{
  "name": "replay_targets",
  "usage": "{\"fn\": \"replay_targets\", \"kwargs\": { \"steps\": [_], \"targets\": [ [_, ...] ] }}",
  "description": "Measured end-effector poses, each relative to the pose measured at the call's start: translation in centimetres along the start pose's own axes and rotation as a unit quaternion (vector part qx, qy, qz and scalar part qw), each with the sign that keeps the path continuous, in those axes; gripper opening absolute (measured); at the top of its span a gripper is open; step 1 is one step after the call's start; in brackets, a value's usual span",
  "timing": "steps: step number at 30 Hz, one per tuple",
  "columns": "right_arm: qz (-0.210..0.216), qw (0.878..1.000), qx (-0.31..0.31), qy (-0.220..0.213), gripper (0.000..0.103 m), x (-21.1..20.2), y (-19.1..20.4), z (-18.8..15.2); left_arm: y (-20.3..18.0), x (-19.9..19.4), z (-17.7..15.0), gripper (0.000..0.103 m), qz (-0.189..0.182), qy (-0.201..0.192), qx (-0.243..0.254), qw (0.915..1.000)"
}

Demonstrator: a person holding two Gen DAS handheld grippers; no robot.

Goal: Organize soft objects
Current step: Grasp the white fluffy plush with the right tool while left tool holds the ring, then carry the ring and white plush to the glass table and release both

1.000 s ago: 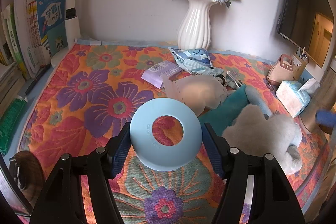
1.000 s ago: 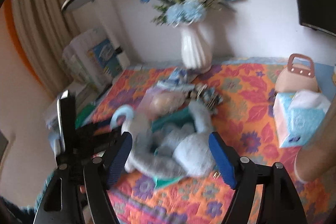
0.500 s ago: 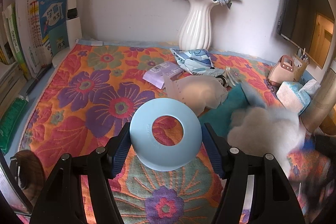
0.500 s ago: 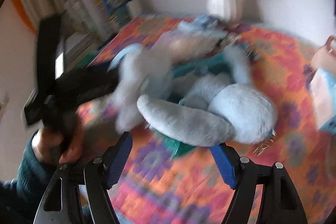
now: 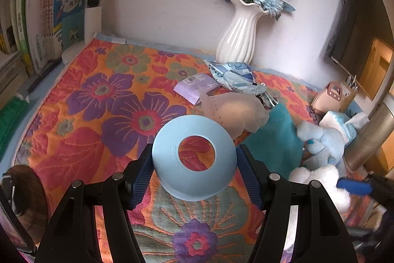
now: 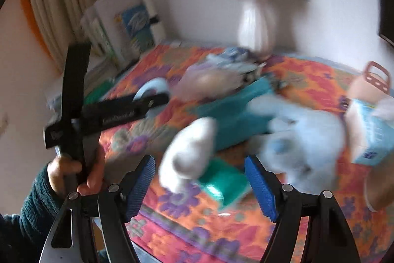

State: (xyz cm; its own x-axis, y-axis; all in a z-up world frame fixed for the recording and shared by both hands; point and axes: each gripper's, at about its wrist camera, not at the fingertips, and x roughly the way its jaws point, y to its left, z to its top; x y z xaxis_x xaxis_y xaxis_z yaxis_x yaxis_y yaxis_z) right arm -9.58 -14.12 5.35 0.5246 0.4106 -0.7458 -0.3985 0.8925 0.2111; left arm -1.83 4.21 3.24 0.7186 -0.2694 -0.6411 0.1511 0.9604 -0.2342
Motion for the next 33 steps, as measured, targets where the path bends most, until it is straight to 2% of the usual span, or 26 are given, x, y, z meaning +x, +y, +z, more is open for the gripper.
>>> {"fn": "replay_targets", "kwargs": {
  "steps": [3,4,5,6,12,15,17,22,25,28,33],
  "targets": [
    [-0.008,1.000,0.010,0.020,0.074,2.4,0.9,0.7,-0.2,-0.1,-0.1,0.064,0.002,-0.005,0.005,1.0000],
    [-0.015,1.000,0.014,0.019,0.068,3.2,0.9,1.0,-0.4,-0.2,-0.1,0.064,0.003,-0.007,0.011,0.9999],
    [-0.023,0.999,0.017,0.019,0.057,3.7,1.0,1.3,-0.6,-0.3,-0.2,0.064,0.003,-0.009,0.017,0.9998],
    [-0.021,0.999,0.018,0.018,0.036,3.7,0.9,1.5,-0.8,-0.4,-0.2,0.064,0.004,-0.011,0.023,0.9997],
    [0.017,0.995,0.070,-0.069,0.036,-0.8,-0.7,2.3,-1.7,-1.5,-0.2,0.063,-0.006,-0.025,0.040,0.9988],
    [0.019,0.989,0.103,-0.100,0.036,-3.5,-2.6,2.2,-2.5,-2.9,0.0,0.063,-0.047,-0.031,0.022,0.9982],
    [0.008,0.987,0.123,-0.101,0.036,-5.1,-3.9,1.8,-3.7,-4.1,0.3,0.063,-0.077,-0.036,0.018,0.9962],
    [-0.012,0.987,0.133,-0.088,0.036,-9.3,-5.8,0.1,-10.0,-6.5,0.5,0.063,-0.114,-0.046,0.072,0.9898],
    [-0.056,0.986,0.138,-0.078,0.036,-12.6,-7.5,-1.7,-14.7,-7.0,-0.2,0.063,-0.152,-0.035,0.100,0.9826],
    [-0.077,0.979,0.167,-0.085,0.036,-16.3,-10.5,-3.8,-19.1,-7.1,-1.1,0.063,-0.192,-0.021,0.127,0.9730],
    [-0.122,0.958,0.230,-0.120,0.036,-22.5,-16.4,-7.3,-27.1,-7.6,-3.0,0.063,-0.261,0.001,0.190,0.9467]
  ]
}}
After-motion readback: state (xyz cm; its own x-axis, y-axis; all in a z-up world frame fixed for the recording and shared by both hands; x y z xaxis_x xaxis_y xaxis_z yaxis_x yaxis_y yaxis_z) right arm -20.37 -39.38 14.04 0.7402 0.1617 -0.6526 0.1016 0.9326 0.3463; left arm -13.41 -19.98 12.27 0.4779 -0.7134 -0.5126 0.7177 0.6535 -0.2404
